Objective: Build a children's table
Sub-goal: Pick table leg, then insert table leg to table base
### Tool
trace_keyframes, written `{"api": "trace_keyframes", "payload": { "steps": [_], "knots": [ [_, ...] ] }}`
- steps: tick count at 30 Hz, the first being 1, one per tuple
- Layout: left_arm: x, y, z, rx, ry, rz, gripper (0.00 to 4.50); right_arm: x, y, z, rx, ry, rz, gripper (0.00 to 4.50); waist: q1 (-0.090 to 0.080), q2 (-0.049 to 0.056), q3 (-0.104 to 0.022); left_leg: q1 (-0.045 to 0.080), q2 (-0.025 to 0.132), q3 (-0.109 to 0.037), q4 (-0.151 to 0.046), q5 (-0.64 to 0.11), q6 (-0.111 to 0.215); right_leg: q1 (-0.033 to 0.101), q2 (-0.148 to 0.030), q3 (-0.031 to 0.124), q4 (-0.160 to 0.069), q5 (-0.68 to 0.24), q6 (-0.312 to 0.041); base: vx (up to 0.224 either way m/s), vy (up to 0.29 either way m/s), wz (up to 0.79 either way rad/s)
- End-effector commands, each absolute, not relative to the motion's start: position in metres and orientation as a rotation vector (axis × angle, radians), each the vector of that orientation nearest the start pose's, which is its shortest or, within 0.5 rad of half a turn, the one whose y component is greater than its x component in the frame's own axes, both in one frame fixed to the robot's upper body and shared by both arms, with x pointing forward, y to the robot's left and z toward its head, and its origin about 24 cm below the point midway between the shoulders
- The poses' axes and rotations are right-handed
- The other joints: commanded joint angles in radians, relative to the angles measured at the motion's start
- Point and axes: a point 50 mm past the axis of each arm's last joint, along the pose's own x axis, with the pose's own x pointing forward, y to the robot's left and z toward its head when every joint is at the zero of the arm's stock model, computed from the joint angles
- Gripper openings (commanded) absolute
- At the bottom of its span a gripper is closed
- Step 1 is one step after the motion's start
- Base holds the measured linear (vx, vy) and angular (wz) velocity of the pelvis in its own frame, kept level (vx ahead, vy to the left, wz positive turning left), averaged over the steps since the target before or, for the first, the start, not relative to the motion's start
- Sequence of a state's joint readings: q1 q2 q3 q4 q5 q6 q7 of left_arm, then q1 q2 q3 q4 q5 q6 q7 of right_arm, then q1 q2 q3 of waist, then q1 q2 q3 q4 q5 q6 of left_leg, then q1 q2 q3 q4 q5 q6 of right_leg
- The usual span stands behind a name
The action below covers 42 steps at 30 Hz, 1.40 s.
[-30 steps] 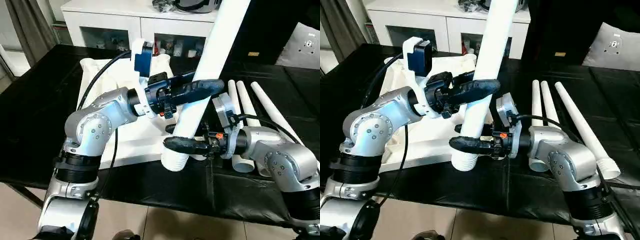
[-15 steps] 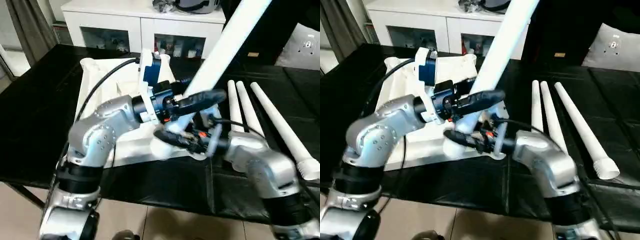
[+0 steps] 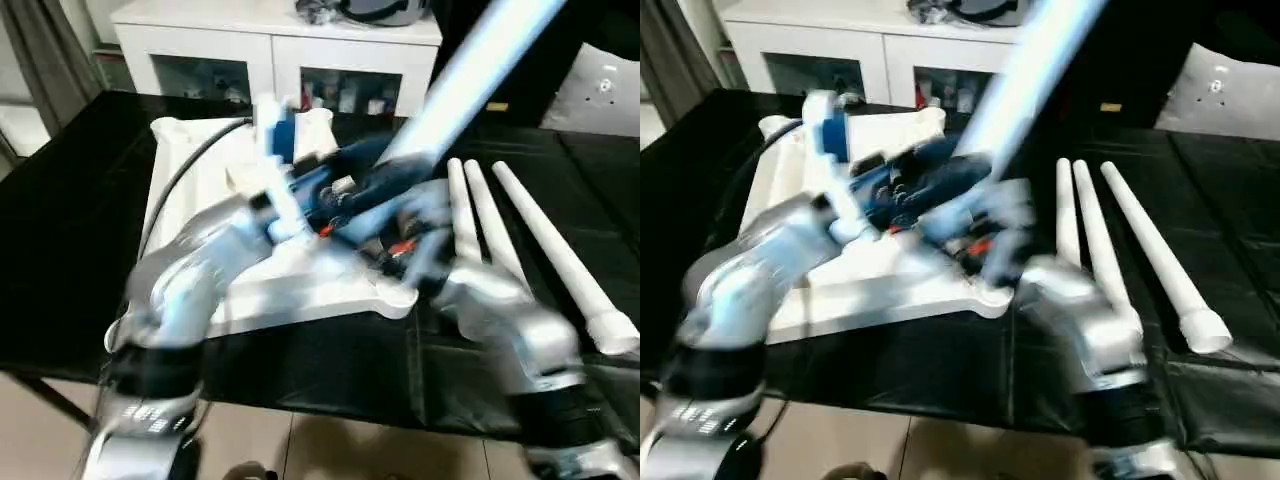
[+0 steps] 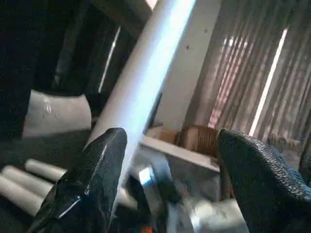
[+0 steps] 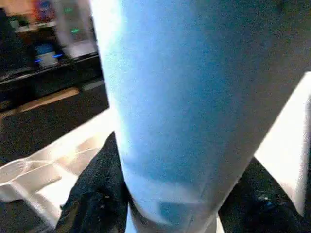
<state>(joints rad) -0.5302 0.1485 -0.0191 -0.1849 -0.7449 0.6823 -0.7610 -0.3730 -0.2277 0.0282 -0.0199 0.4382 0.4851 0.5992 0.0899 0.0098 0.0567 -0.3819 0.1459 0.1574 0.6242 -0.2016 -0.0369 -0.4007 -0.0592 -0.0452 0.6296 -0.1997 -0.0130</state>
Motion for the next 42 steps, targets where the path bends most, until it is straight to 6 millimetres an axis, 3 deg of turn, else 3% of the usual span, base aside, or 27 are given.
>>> {"api": "trace_keyframes", "payload": {
  "steps": [1, 3, 4, 7, 8, 9, 13, 14, 16, 18, 21, 25, 32, 42],
  "knots": [
    [0.276, 0.077, 0.180, -0.339, -0.077, -1.308, 3.39, 0.299, -0.127, 0.113, 0.202, 0.080, 0.778, 1.89, -0.003, 0.009, -0.069, 0.010, 0.069, -0.022, -0.077, -0.095, 0.022, 0.061, -0.080, 0.048, -0.066, -0.075, -0.220, 0.000, 0.000, 0.00],
    [0.274, 0.081, 0.173, -0.295, -0.040, -1.296, 3.39, 0.299, -0.131, 0.112, 0.181, 0.075, 0.753, 1.89, -0.005, 0.004, -0.069, 0.010, 0.070, -0.021, -0.078, -0.098, 0.023, 0.061, -0.079, 0.049, -0.068, -0.076, -0.213, 0.000, 0.000, 0.00],
    [0.273, 0.083, 0.171, -0.277, -0.026, -1.292, 3.39, 0.298, -0.133, 0.112, 0.167, 0.071, 0.745, 1.89, -0.007, 0.010, -0.067, 0.011, 0.070, -0.021, -0.080, -0.121, 0.012, 0.060, -0.079, 0.049, -0.071, -0.098, -0.207, 0.000, 0.000, 0.00],
    [0.269, 0.088, 0.154, -0.122, 0.067, -1.291, 3.39, 0.297, -0.142, 0.110, 0.135, 0.070, 0.702, 1.89, -0.005, 0.012, -0.065, 0.014, 0.070, -0.022, -0.083, -0.139, 0.004, 0.058, -0.078, 0.049, -0.072, -0.131, -0.198, 0.000, 0.000, 0.00],
    [0.267, 0.091, 0.139, 0.012, 0.146, -1.291, 3.39, 0.296, -0.146, 0.108, 0.110, 0.081, 0.687, 1.89, -0.005, 0.013, -0.064, 0.016, 0.071, -0.024, -0.085, -0.152, 0.000, 0.056, -0.078, 0.050, -0.075, -0.155, -0.188, 0.000, 0.000, 0.00],
    [0.267, 0.091, 0.138, 0.018, 0.150, -1.291, 3.39, 0.296, -0.146, 0.108, 0.109, 0.082, 0.687, 1.89, -0.005, 0.014, -0.063, 0.016, 0.071, -0.024, -0.087, -0.157, -0.002, 0.055, -0.077, 0.051, -0.076, -0.164, -0.181, 0.000, 0.000, 0.00],
    [0.270, 0.097, 0.113, 0.178, 0.279, -1.252, 3.39, 0.291, -0.147, 0.108, 0.114, 0.102, 0.689, 1.89, -0.006, 0.021, -0.064, 0.018, 0.070, -0.024, -0.087, -0.164, -0.013, 0.053, -0.077, 0.052, -0.074, -0.139, -0.183, 0.000, 0.000, 0.00],
    [0.271, 0.098, 0.109, 0.198, 0.302, -1.239, 3.13, 0.291, -0.148, 0.107, 0.121, 0.107, 0.679, 1.89, -0.006, 0.019, -0.064, 0.019, 0.070, -0.023, -0.086, -0.163, -0.013, 0.053, -0.076, 0.052, -0.073, -0.132, -0.183, 0.000, 0.000, 0.00],
    [0.273, 0.099, 0.105, 0.198, 0.330, -1.218, 3.00, 0.291, -0.148, 0.107, 0.121, 0.113, 0.676, 1.89, -0.006, 0.024, -0.066, 0.017, 0.069, -0.023, -0.085, -0.162, -0.021, 0.055, -0.079, 0.051, -0.071, -0.123, -0.194, 0.000, 0.000, 0.00],
    [0.278, 0.099, 0.097, 0.204, 0.364, -1.183, 2.86, 0.291, -0.152, 0.108, 0.106, 0.100, 0.663, 1.89, -0.006, 0.022, -0.065, 0.017, 0.068, -0.023, -0.085, -0.167, -0.024, 0.056, -0.079, 0.051, -0.071, -0.122, -0.201, 0.000, 0.000, 0.00],
    [0.280, 0.096, 0.092, 0.218, 0.375, -1.186, 2.61, 0.291, -0.155, 0.110, 0.092, 0.084, 0.649, 1.89, -0.005, 0.026, -0.067, 0.016, 0.068, -0.023, -0.083, -0.163, -0.020, 0.057, -0.081, 0.052, -0.072, -0.116, -0.204, 0.000, 0.000, 0.00],
    [0.282, 0.093, 0.084, 0.245, 0.390, -1.191, 2.19, 0.290, -0.161, 0.111, 0.105, 0.088, 0.625, 1.89, -0.005, 0.022, -0.067, 0.014, 0.067, -0.022, -0.082, -0.147, -0.005, 0.058, -0.080, 0.052, -0.073, -0.096, -0.210, 0.000, 0.000, 0.00],
    [0.290, 0.095, 0.066, 0.374, 0.415, -1.169, 1.62, 0.288, -0.165, 0.109, 0.091, 0.104, 0.617, 1.89, -0.006, 0.025, -0.067, 0.013, 0.068, -0.023, -0.082, -0.154, 0.002, 0.057, -0.082, 0.052, -0.078, -0.140, -0.197, 0.000, 0.000, 0.00],
    [0.299, 0.104, 0.062, 0.425, 0.434, -1.211, 0.87, 0.284, -0.166, 0.108, 0.061, 0.102, 0.686, 1.89, -0.002, 0.026, -0.069, 0.013, 0.070, -0.024, -0.082, -0.148, 0.011, 0.058, -0.087, 0.052, -0.076, -0.128, -0.207, 0.000, 0.000, 0.00]
  ]
}}
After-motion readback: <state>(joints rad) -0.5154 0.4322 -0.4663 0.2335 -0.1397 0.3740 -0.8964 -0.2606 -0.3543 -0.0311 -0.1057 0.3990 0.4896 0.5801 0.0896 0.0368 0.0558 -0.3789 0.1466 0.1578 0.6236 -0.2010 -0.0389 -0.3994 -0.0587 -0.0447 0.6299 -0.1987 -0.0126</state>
